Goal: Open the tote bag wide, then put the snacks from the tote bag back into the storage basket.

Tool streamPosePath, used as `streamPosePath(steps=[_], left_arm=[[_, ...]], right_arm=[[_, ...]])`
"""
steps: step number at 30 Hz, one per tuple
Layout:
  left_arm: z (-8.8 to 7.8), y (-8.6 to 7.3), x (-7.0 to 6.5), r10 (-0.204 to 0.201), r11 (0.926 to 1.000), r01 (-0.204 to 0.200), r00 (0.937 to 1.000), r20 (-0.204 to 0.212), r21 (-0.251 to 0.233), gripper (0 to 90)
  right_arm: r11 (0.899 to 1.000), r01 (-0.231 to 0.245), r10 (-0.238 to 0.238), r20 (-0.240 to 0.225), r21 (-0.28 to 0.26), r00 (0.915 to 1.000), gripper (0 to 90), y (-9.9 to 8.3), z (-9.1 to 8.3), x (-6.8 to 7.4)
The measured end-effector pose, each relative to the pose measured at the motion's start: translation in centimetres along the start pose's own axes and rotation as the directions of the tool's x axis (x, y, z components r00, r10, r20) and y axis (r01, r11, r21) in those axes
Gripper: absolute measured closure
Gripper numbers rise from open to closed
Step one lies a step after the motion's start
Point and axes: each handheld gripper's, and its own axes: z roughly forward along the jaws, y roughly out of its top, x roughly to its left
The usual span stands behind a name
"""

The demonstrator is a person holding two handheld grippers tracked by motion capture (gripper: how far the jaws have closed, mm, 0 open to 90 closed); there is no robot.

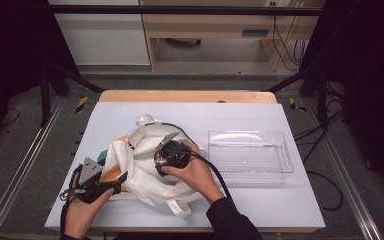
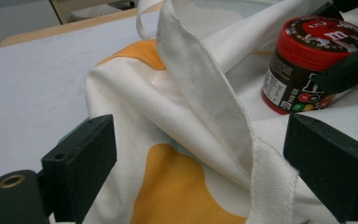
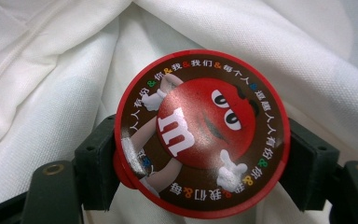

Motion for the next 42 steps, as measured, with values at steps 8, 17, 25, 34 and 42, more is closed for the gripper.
streamPosePath(steps=[8,17,25,34,42], left_arm=[[-0.3,-0.1,0.6,-0.024,0.9997,0.024,0.9996,-0.013,-0.012,7.7],[-0.7,-0.2,0.7,-0.046,0.9985,0.045,0.9988,-0.015,-0.029,7.5],[-0.9,-0.4,0.7,-0.059,0.9974,0.058,0.9980,-0.021,-0.043,7.5],[-1.0,-0.4,0.6,-0.061,0.9966,0.059,0.9977,-0.031,-0.057,6.7],[-0.9,-0.3,0.8,-0.073,0.9950,0.070,0.9969,-0.031,-0.070,5.2]], right_arm=[[0.999,-0.015,0.015,0.015,-0.034,0.9998,25.8,0.2,-1.4,0.0],[0.997,-0.022,0.025,0.037,-0.076,0.9990,25.8,0.3,-4.7,0.4],[0.995,-0.009,0.013,0.044,-0.097,0.9990,25.8,0.8,-7.4,0.2],[0.993,0.000,0.005,0.046,-0.114,0.9989,25.8,1.3,-9.8,-0.5],[0.993,0.007,-0.003,0.032,-0.115,0.9995,25.8,1.4,-10.9,-1.1]])
